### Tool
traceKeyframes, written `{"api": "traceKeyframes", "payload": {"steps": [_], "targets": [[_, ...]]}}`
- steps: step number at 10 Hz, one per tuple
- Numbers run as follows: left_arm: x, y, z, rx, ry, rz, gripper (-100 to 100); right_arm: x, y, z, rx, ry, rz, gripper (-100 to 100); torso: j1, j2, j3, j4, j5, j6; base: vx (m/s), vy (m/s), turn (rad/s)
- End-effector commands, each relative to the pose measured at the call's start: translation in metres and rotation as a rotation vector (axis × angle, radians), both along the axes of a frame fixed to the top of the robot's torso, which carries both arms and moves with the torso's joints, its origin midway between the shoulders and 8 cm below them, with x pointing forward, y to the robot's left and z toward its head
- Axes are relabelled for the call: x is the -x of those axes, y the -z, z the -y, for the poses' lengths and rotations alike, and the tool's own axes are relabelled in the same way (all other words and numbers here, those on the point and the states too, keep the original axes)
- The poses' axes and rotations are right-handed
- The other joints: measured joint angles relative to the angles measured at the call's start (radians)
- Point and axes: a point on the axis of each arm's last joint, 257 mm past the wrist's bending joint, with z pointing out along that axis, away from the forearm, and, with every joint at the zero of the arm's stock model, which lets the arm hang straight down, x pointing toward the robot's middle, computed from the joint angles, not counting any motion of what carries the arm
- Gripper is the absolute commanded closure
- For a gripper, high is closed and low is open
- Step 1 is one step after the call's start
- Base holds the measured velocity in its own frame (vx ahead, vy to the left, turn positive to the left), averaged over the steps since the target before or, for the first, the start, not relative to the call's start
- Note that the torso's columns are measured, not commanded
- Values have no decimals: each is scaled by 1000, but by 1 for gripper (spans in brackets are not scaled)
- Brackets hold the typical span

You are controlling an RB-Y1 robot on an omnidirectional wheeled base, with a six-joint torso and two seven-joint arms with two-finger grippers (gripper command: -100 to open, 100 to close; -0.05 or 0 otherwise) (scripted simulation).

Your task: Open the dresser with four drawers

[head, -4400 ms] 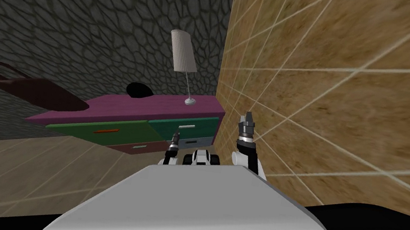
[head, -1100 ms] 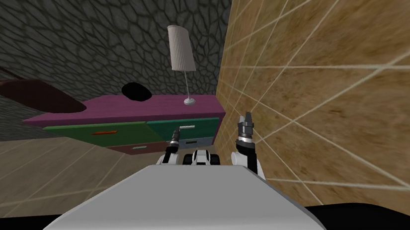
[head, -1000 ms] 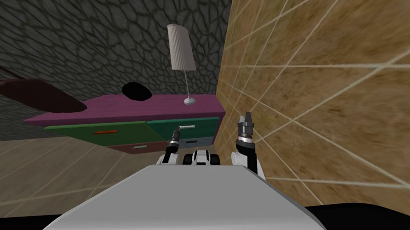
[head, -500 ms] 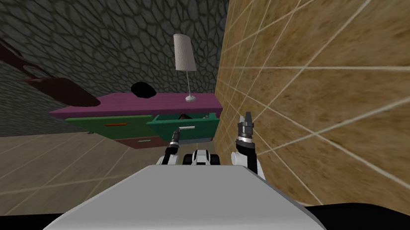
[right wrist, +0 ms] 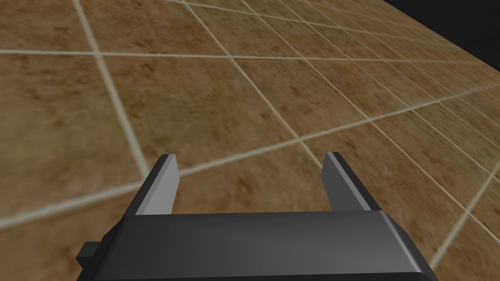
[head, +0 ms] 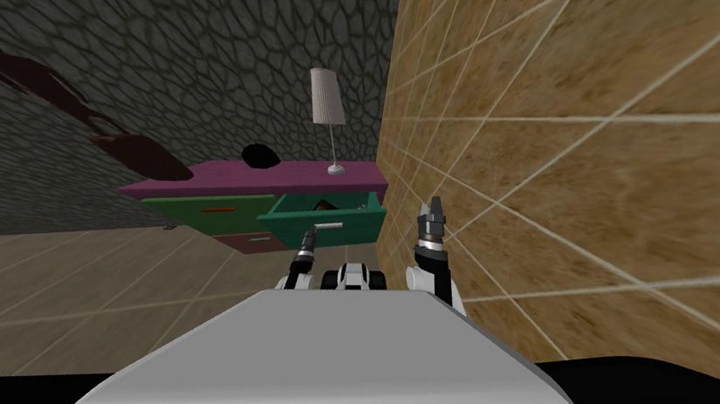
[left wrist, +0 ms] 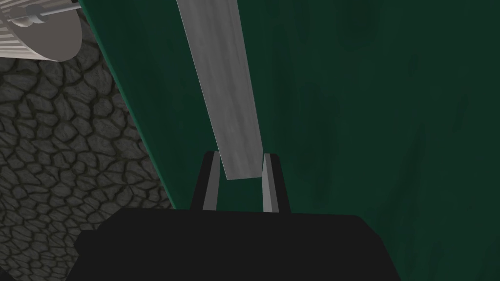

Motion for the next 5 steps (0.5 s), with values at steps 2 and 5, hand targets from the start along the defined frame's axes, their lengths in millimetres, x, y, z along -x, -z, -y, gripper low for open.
{"api": "traceKeyframes", "payload": {"steps": [2,5], "targets": [[-7,-21,-1,0,-5,0,-100,0,0,0,0,0,0,0,0,0,-1,-2,1,0,-21,6,-16],[-12,-38,-1,0,-9,0,-100,0,0,0,0,0,0,0,-1,4,2,-1,1,0,-12,6,-13]]}}
